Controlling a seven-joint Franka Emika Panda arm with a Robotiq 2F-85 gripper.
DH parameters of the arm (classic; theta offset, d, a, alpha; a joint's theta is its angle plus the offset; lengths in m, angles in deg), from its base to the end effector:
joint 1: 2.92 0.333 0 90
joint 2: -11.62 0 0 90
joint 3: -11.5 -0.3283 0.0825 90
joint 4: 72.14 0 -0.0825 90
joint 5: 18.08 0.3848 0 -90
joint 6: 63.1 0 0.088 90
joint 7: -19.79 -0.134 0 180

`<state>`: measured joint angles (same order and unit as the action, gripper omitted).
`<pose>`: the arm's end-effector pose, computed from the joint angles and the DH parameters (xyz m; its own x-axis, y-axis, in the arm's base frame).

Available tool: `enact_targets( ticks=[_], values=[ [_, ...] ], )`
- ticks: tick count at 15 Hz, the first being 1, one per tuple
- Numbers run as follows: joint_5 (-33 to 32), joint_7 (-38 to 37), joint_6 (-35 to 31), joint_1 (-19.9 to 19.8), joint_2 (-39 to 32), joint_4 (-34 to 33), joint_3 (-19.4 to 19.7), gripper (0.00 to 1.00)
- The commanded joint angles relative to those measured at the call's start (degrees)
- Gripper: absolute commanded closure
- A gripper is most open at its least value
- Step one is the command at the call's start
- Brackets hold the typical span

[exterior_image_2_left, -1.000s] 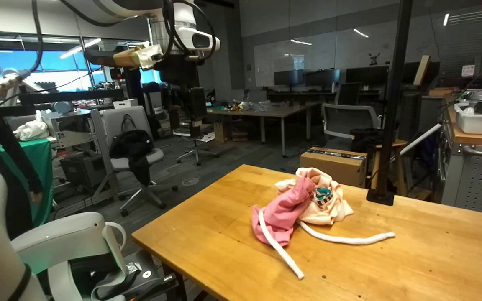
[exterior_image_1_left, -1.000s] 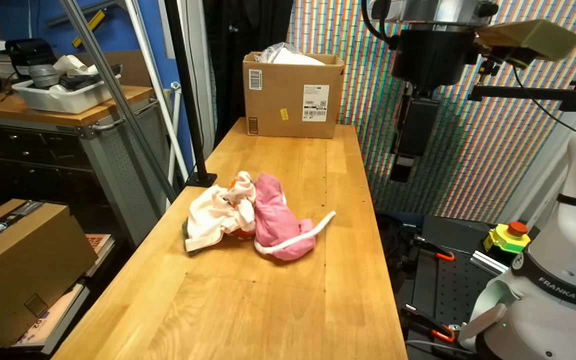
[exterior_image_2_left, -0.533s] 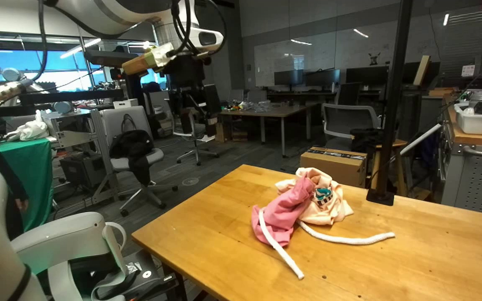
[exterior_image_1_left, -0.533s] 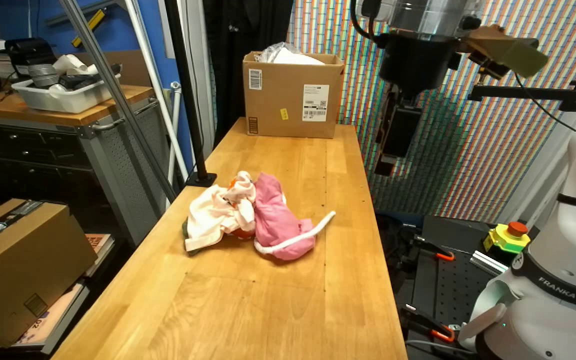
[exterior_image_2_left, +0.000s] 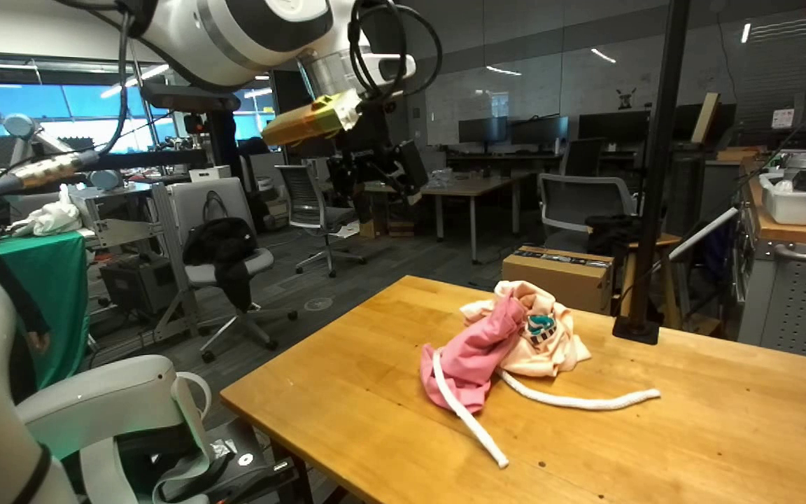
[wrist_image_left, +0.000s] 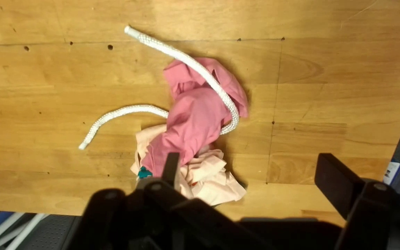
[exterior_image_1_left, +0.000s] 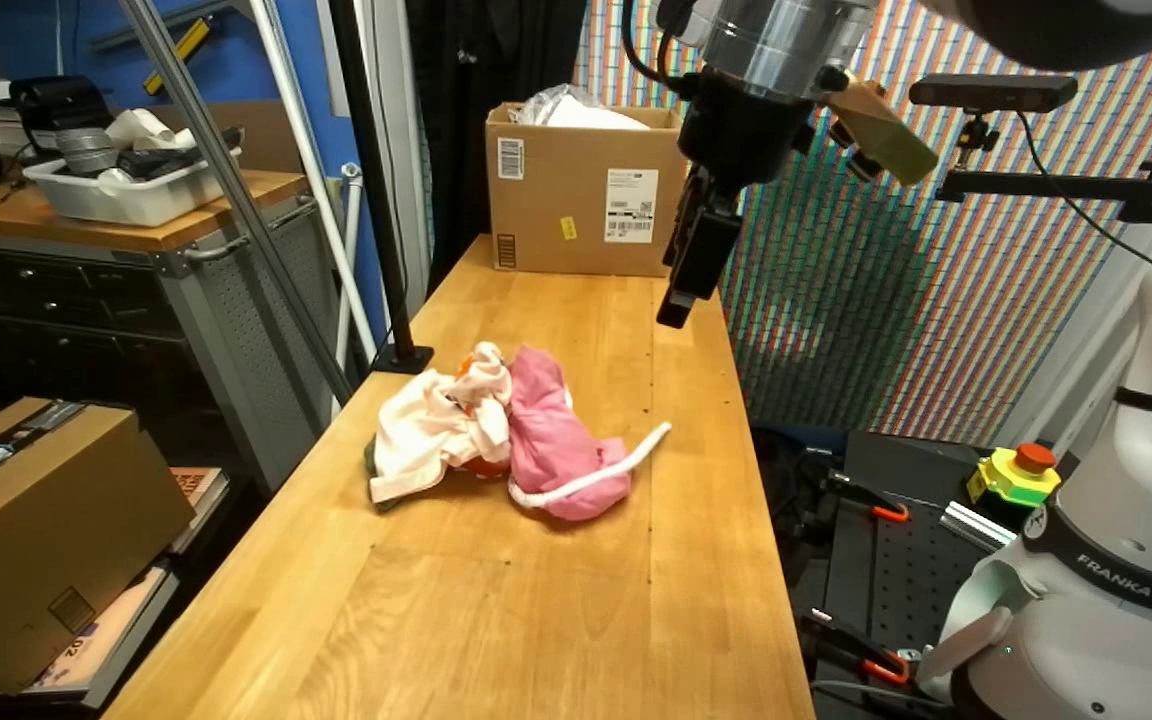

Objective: Move the pink t-shirt to the right, move the peach t-shirt to the left, move the radish to the right, move the rope backwards

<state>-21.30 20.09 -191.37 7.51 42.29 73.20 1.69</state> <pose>0.3810 0.1390 0.4595 0.9012 0.3714 0.2234 0.3478 -0.9273 0.1386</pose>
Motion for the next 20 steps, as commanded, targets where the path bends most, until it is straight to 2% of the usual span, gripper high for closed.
enact_targets(
  ticks=[1, 7, 13, 20],
  values=[
    [0.49, 4.78, -7.49, 0.28, -6.9, -1.55, 2.28, 0.0],
    [1.05, 8.04, -17.03, -0.1, -20.46, -4.37, 3.38, 0.0],
    [4.94, 11.19, -17.2, -0.17, -31.32, -9.66, 2.66, 0.0],
    [-1.53, 4.37, -19.16, -0.53, -39.32, -14.38, 2.59, 0.0]
  ],
)
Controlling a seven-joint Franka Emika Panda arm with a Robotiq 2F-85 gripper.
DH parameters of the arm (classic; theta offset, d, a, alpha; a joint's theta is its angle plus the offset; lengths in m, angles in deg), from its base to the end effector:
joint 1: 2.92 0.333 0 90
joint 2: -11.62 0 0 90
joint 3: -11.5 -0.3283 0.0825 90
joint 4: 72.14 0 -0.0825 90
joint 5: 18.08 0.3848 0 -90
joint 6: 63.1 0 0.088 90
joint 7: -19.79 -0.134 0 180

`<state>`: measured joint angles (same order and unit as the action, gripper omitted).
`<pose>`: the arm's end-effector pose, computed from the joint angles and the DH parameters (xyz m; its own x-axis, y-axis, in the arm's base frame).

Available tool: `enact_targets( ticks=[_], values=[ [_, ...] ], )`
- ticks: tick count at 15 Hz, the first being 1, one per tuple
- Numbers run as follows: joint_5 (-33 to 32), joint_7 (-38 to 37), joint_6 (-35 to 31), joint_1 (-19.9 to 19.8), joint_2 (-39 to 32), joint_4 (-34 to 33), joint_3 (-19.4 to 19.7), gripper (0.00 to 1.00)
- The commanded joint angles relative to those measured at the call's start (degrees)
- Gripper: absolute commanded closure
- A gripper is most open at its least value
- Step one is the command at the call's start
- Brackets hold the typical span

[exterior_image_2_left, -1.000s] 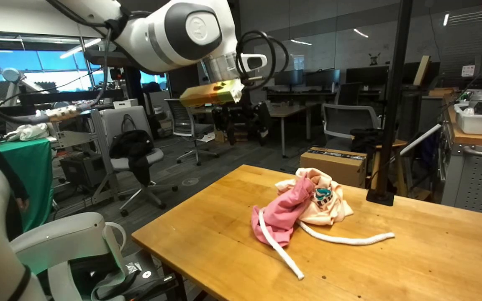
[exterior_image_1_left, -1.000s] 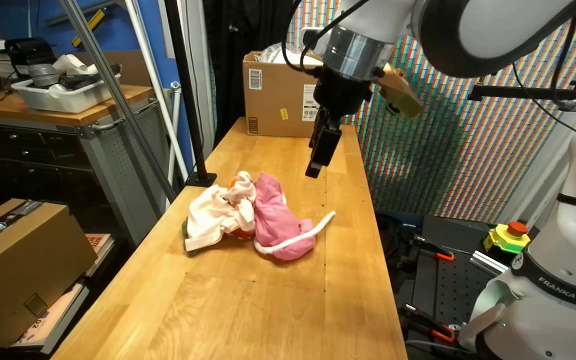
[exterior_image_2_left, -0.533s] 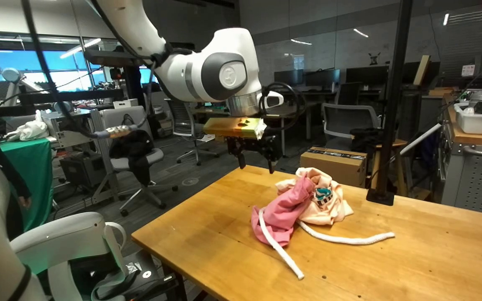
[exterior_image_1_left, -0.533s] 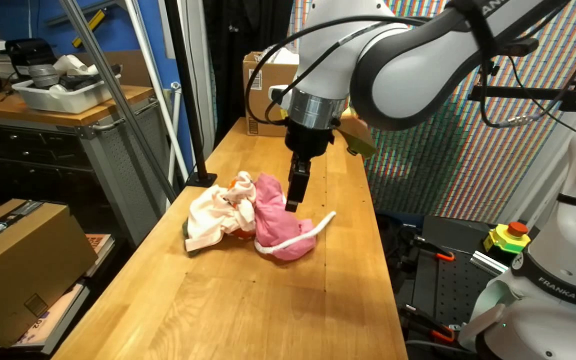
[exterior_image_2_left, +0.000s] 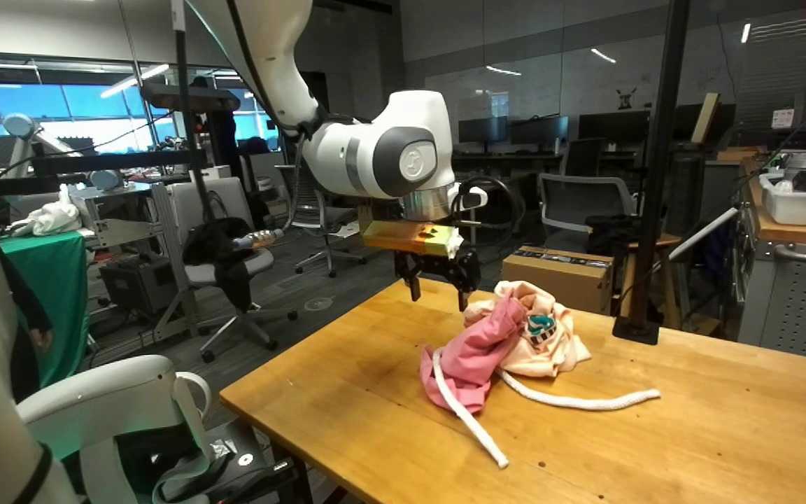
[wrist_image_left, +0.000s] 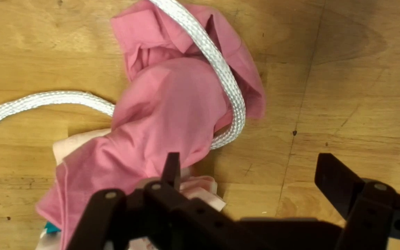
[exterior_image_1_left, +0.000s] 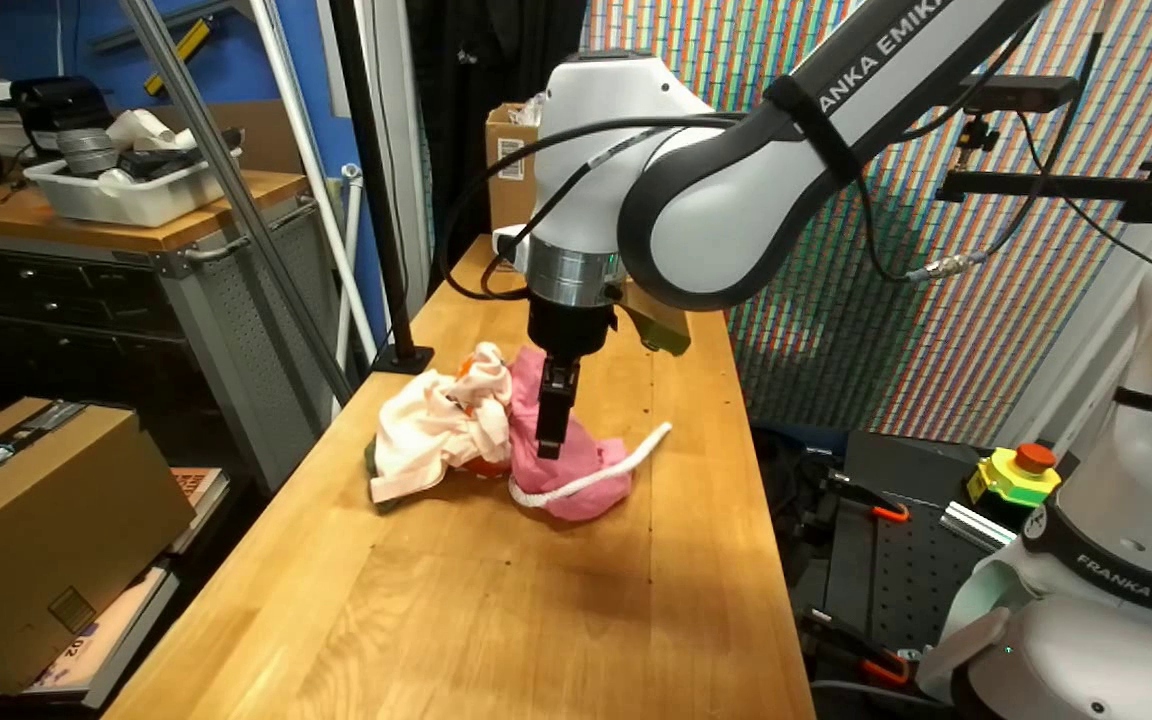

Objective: Move the pink t-shirt to the right, move the peach t-shirt to the left, move the radish to the right, move the rope backwards

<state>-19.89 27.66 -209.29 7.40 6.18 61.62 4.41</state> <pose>0.5065 0.1590 0.2927 0.8866 0.4467 0.1201 0.4470 -0.8942 0.0256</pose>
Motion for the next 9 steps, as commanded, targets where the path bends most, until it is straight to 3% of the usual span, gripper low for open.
enact_targets(
  ticks=[1, 9],
  values=[
    [-4.48, -4.53, -1.44, -0.33, -4.21, -3.22, 0.13, 0.0],
    [-14.72, -13.56, -0.99, 0.59, -8.99, -4.96, 2.59, 0.0]
  ],
)
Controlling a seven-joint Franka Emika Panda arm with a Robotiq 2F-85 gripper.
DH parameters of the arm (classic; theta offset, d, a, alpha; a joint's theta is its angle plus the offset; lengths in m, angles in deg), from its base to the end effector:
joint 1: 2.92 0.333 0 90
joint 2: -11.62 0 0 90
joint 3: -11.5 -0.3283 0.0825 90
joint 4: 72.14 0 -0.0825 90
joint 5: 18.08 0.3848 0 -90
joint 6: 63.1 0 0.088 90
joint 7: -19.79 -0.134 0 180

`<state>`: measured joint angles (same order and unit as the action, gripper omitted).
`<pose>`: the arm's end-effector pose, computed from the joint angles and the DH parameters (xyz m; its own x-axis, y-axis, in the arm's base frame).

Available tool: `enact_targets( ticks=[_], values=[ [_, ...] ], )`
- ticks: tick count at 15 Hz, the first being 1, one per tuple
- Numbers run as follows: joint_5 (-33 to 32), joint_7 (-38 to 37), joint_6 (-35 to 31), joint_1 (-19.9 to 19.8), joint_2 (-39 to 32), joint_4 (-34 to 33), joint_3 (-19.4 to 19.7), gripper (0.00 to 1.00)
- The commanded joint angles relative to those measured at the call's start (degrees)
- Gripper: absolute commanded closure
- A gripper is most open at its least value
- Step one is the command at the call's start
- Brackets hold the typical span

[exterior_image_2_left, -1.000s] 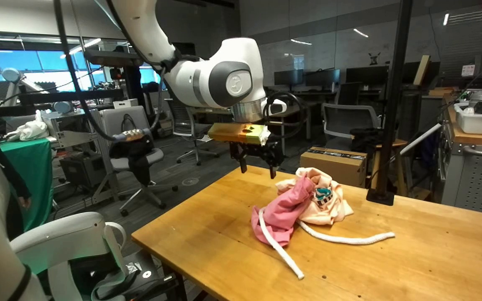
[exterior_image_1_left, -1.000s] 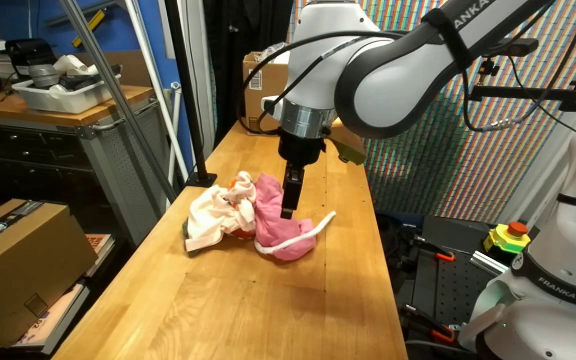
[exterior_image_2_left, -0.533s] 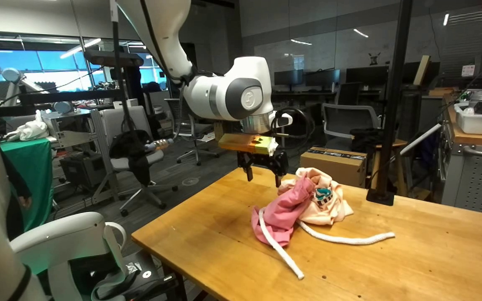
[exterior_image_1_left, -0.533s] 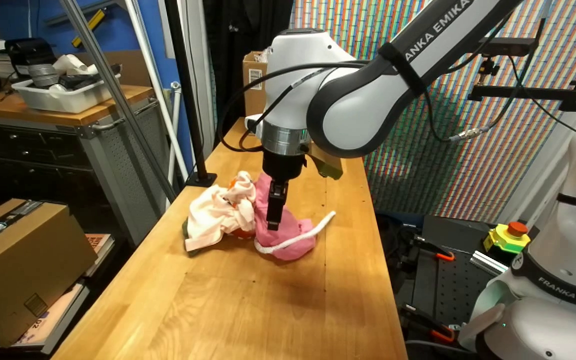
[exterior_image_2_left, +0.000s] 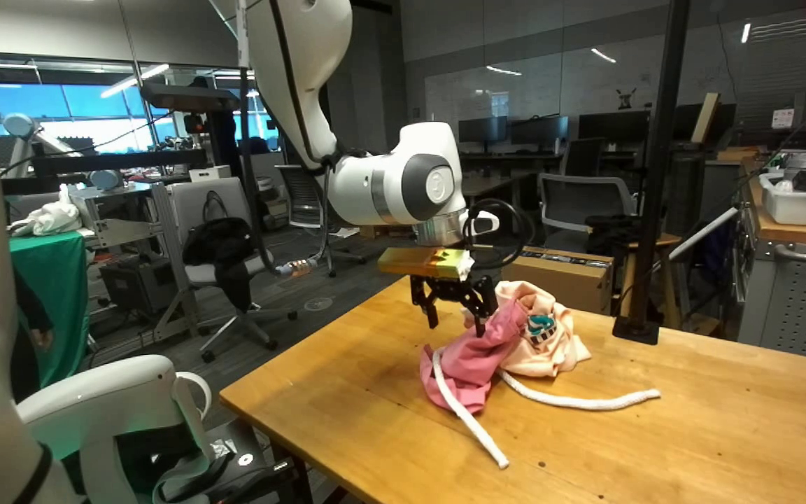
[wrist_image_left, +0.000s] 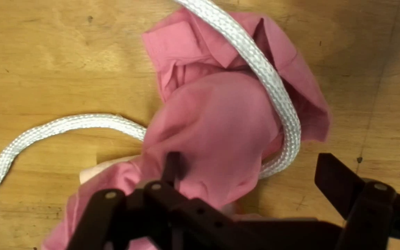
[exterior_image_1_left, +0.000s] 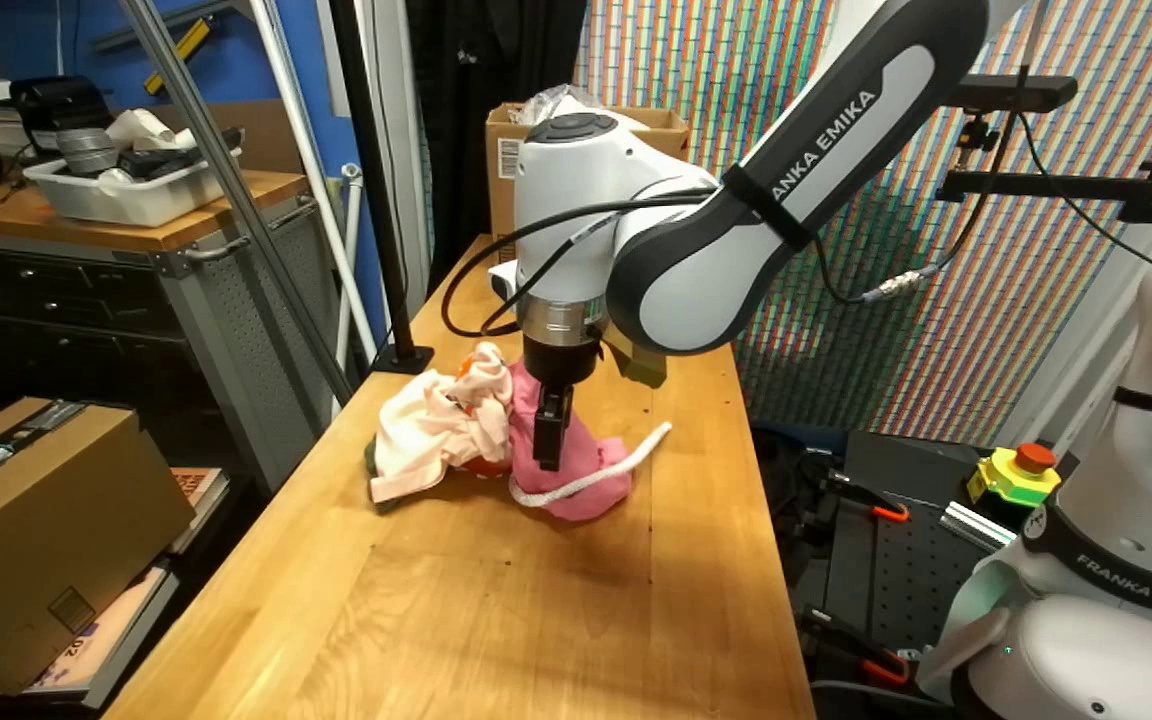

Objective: Move the pink t-shirt to the right, move the peach t-shirt to the left, move the radish to the right, move the rope backwards

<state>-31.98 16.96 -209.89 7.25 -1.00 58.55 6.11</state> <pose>0.5242 0.1466 0.2482 0.9108 0.4088 0.0571 0.4001 -0.9084 0.1211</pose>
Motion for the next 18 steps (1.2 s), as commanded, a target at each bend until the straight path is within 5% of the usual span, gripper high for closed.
enact_targets(
  ticks=[1, 9, 10, 18],
  values=[
    [-3.53, -3.5, -0.72, 0.86, -2.05, -1.84, 1.1, 0.0],
    [-6.92, -7.62, -1.11, 1.45, -3.99, -3.01, 2.32, 0.0],
    [-7.09, -8.1, -1.03, 1.47, -4.08, -3.12, 2.47, 0.2],
    [-9.64, -12.66, -1.95, 1.85, -5.08, -3.54, 4.6, 0.81]
  ],
)
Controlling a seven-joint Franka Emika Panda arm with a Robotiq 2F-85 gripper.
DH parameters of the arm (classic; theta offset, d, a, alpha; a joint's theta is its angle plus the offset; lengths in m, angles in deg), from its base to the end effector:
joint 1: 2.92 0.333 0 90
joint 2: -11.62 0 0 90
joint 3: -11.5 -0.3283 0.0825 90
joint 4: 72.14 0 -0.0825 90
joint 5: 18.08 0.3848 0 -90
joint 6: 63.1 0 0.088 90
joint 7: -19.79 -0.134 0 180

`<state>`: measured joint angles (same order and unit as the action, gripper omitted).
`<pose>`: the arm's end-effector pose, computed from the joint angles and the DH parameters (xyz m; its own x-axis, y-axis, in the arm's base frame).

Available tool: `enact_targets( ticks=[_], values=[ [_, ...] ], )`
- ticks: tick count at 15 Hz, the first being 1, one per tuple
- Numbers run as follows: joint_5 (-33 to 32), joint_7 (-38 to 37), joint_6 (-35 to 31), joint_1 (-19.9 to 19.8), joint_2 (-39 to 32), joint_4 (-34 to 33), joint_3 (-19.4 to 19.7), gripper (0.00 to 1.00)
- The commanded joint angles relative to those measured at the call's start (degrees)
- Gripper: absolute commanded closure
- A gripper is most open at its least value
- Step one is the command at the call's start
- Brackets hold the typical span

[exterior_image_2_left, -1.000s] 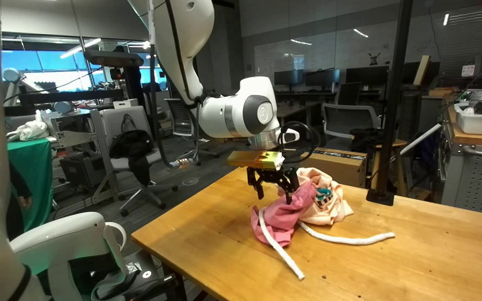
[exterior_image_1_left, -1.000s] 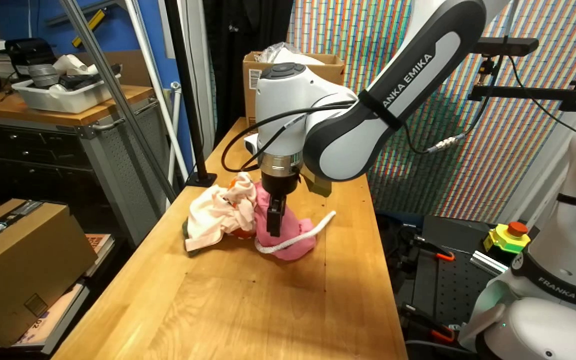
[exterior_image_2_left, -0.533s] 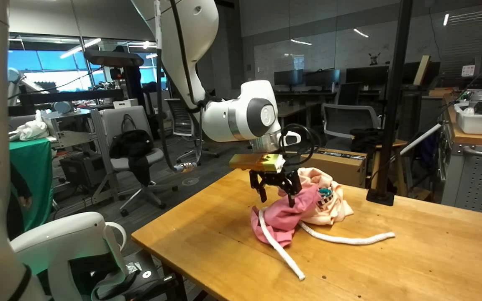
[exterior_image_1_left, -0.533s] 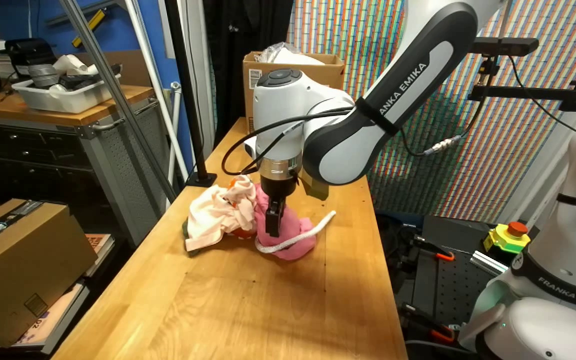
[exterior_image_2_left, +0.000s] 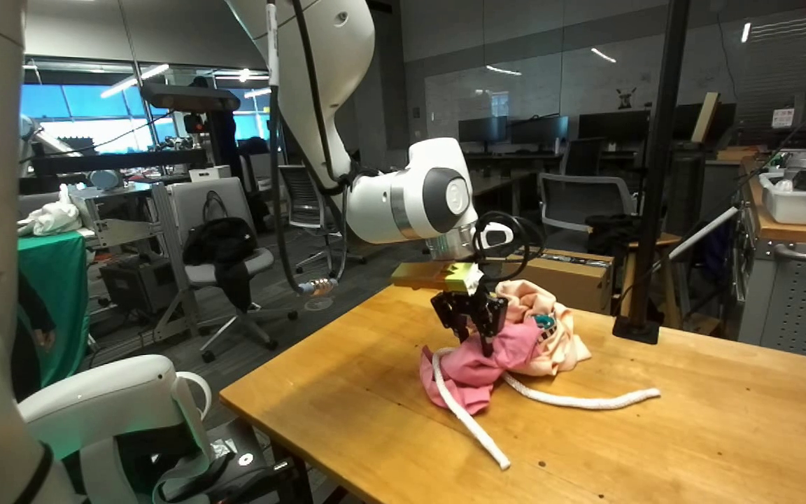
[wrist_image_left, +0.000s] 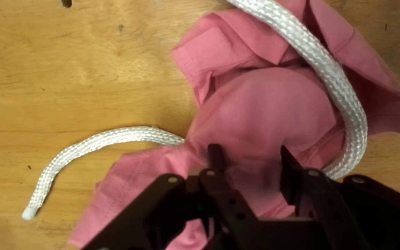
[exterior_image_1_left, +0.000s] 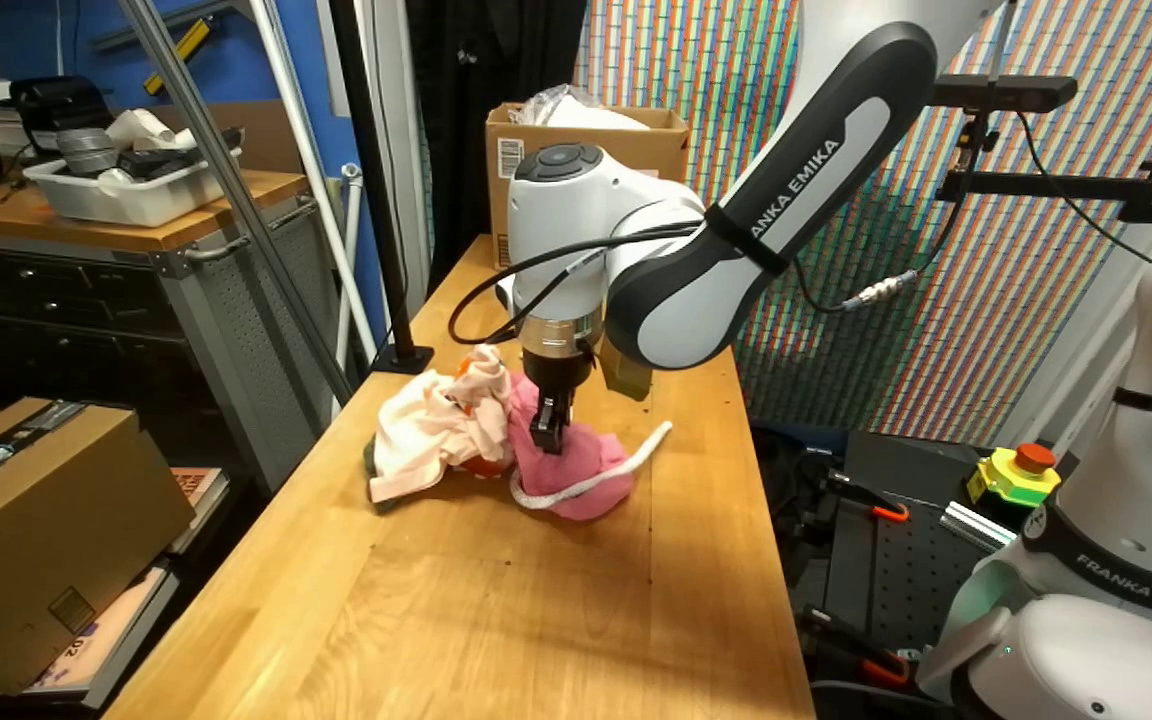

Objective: Move the pink t-shirt to the right, move the peach t-shirt to the left, move the radish to the right, move the rope backwards

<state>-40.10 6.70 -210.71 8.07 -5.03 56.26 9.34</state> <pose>0.5401 0.1274 0.2258 0.9457 0.3197 0.0590 0.3030 -0.9325 0.1966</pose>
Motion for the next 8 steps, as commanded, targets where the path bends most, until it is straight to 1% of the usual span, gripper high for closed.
enact_targets(
  ticks=[1, 4, 6, 8],
  values=[
    [-1.39, -2.55, -1.14, 0.98, -0.89, -1.12, 1.51, 0.89],
    [-1.17, -3.04, -0.91, 0.95, 0.59, -0.28, 1.73, 0.95],
    [-3.62, -5.38, -0.5, 1.78, 3.34, 0.68, 2.72, 0.92],
    [-6.78, -8.09, -0.22, 2.32, 6.86, 1.68, 3.38, 0.93]
  ],
)
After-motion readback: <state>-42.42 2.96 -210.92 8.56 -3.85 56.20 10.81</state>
